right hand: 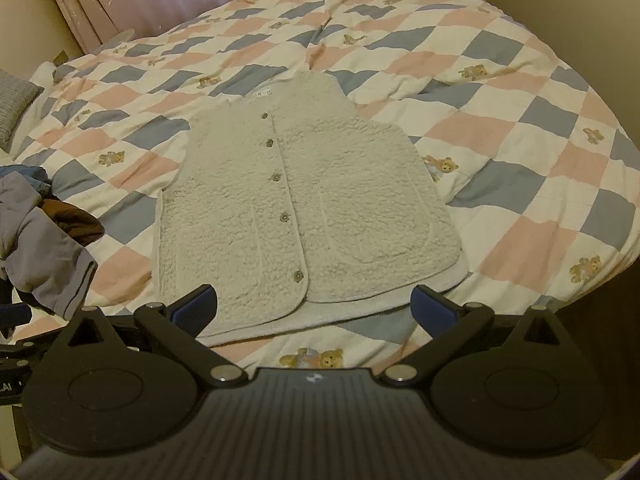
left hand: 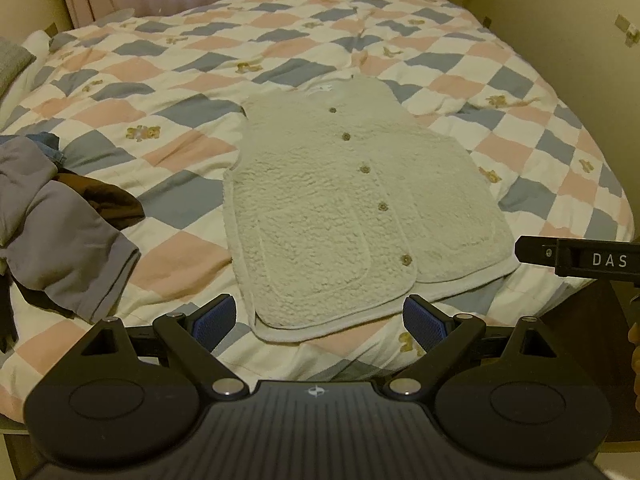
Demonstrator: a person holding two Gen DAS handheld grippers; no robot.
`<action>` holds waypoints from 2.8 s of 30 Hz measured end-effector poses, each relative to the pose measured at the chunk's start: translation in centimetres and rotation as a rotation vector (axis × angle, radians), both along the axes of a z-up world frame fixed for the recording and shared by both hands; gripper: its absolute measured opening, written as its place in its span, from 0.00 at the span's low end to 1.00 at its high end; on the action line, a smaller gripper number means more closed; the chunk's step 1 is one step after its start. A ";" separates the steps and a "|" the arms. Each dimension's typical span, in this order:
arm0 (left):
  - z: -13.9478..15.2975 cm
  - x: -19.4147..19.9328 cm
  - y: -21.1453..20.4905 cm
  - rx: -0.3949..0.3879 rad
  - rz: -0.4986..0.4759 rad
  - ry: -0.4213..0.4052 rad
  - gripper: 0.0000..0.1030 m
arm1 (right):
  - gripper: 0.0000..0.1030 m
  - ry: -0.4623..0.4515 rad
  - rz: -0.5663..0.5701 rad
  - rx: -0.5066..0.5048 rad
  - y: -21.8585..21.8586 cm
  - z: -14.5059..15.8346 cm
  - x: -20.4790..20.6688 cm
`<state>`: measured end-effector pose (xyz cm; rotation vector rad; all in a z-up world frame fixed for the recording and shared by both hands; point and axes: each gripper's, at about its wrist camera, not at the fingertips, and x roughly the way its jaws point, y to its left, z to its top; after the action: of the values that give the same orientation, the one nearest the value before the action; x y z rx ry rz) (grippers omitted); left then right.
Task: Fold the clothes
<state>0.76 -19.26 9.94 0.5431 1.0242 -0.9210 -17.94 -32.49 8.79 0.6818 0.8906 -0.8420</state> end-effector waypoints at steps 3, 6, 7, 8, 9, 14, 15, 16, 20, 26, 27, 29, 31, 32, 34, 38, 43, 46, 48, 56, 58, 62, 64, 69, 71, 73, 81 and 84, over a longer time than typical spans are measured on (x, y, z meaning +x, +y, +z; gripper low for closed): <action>-0.3 0.7 -0.2 0.006 0.009 0.001 0.90 | 0.99 0.005 0.011 -0.001 -0.5 -0.2 0.8; -0.6 1.3 -0.6 0.009 0.019 0.002 0.90 | 0.99 0.006 0.024 0.002 -1.2 -0.3 1.4; -0.7 1.5 -0.8 0.013 0.024 -0.002 0.90 | 0.99 0.007 0.030 0.005 -1.5 -0.4 1.6; -0.9 1.8 -1.1 0.017 0.033 -0.005 0.90 | 0.99 0.008 0.037 0.007 -1.9 -0.5 1.8; -0.9 2.0 -1.3 0.016 0.043 -0.005 0.90 | 0.99 0.011 0.047 0.008 -2.3 -0.6 2.1; -0.6 3.0 -3.3 0.008 0.112 -0.002 0.90 | 0.99 0.014 0.103 0.014 -5.4 -0.5 3.3; -0.6 3.1 -3.8 0.006 0.121 -0.002 0.90 | 0.99 0.013 0.116 0.013 -6.1 -0.4 3.4; -0.6 3.1 -4.3 0.005 0.131 -0.003 0.90 | 0.99 0.012 0.129 0.013 -6.7 -0.3 3.6; -0.9 3.0 -6.6 0.005 0.176 -0.020 0.90 | 0.99 0.013 0.183 0.016 -9.9 -0.6 3.9; -1.9 2.8 -10.5 0.000 0.266 -0.009 0.91 | 0.99 0.028 0.269 0.029 -14.7 -1.4 3.7; -2.1 2.6 -11.2 -0.004 0.276 -0.007 0.91 | 0.99 0.028 0.283 0.032 -15.5 -1.7 3.6; -2.9 2.4 -12.8 -0.003 0.289 -0.020 0.91 | 0.99 0.036 0.308 0.039 -17.2 -2.4 3.4; -3.6 2.5 -14.1 0.016 0.325 -0.015 0.91 | 0.99 0.059 0.324 0.050 -18.8 -3.3 3.5; -4.0 2.5 -14.8 0.025 0.343 -0.012 0.91 | 0.99 0.073 0.328 0.054 -19.6 -3.7 3.6; -4.3 2.7 -15.5 0.020 0.356 0.002 0.91 | 0.99 0.084 0.340 0.060 -21.0 -4.2 3.9; -5.4 3.1 -17.1 0.054 0.364 -0.010 0.92 | 0.99 0.074 0.356 0.074 -23.0 -5.2 4.6; -6.3 4.5 -18.9 0.078 0.346 -0.032 0.92 | 0.99 0.034 0.341 0.130 -25.2 -7.0 5.1; -6.9 6.1 -19.7 0.075 0.343 -0.037 0.92 | 0.99 -0.011 0.338 0.142 -26.4 -7.6 5.3; -7.9 7.8 -20.5 0.110 0.348 -0.029 0.92 | 0.99 -0.020 0.334 0.147 -27.3 -8.3 5.7; -12.4 15.0 -24.0 0.155 0.282 -0.021 0.92 | 0.99 -0.056 0.273 0.207 -31.7 -12.0 8.2; -13.3 16.7 -24.9 0.152 0.262 -0.016 0.92 | 0.99 -0.048 0.266 0.200 -32.5 -12.9 9.2; -14.9 19.5 -26.3 0.131 0.209 -0.008 0.92 | 0.99 -0.066 0.263 0.191 -34.2 -14.6 11.5; -16.0 21.2 -27.1 0.120 0.181 -0.006 0.92 | 0.99 -0.096 0.278 0.181 -35.3 -15.4 12.7; -18.6 25.6 -29.4 0.071 0.108 -0.010 0.86 | 0.75 -0.197 0.359 0.168 -39.6 -17.8 15.8; -19.4 27.5 -30.6 0.045 0.062 -0.013 0.77 | 0.51 -0.214 0.402 0.162 -41.8 -18.8 17.3; -20.1 29.3 -31.8 0.024 0.005 -0.021 0.72 | 0.43 -0.206 0.450 0.145 -43.8 -19.6 18.9; -23.4 36.3 -37.3 -0.051 -0.273 0.054 0.64 | 0.43 -0.194 0.664 0.096 -50.0 -22.1 24.5; -25.0 38.5 -38.8 -0.057 -0.355 0.084 0.66 | 0.44 -0.198 0.743 0.103 -52.0 -23.1 26.1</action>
<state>39.25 -58.03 -15.01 0.6554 0.9904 -1.2919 8.21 -84.44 -14.27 0.4555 0.9168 -0.0647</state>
